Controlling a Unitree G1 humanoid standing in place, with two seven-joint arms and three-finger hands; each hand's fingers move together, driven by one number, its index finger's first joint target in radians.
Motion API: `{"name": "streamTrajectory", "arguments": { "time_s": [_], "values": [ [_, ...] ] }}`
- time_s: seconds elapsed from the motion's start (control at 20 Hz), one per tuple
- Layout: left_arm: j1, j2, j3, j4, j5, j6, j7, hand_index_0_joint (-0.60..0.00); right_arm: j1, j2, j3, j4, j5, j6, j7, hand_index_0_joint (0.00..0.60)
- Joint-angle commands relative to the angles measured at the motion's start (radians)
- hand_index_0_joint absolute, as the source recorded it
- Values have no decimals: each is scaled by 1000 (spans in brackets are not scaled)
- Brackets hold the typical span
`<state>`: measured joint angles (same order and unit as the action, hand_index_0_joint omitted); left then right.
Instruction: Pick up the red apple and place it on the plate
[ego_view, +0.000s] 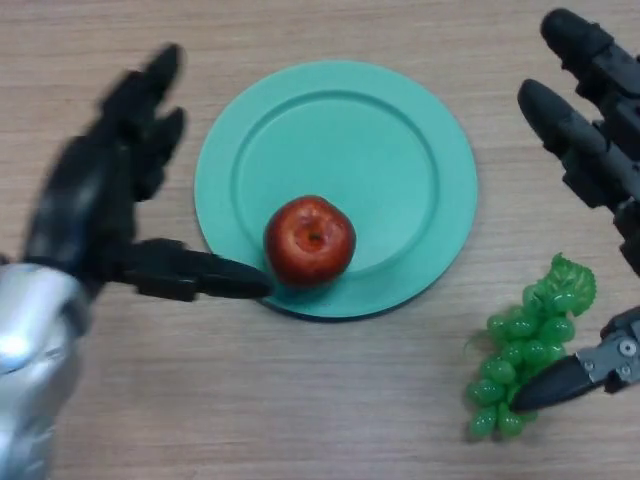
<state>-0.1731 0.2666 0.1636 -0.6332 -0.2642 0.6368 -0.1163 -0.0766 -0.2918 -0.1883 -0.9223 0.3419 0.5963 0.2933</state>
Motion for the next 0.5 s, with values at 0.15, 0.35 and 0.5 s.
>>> {"name": "streamTrajectory", "arguments": {
  "time_s": [0.15, 0.35, 0.5],
  "values": [
    [69, 64, 149, -120, -95, -215, 7, 0, -55, -39, -40, 3, 37, -142, -67, 0],
    [101, 84, 216, -127, -138, -203, 6, 0, -90, -30, 8, 44, 9, -189, -138, 0],
    [103, 97, 230, -122, -112, -241, -25, 0, -93, -15, 63, 59, -59, -209, -133, 0]
  ]
}}
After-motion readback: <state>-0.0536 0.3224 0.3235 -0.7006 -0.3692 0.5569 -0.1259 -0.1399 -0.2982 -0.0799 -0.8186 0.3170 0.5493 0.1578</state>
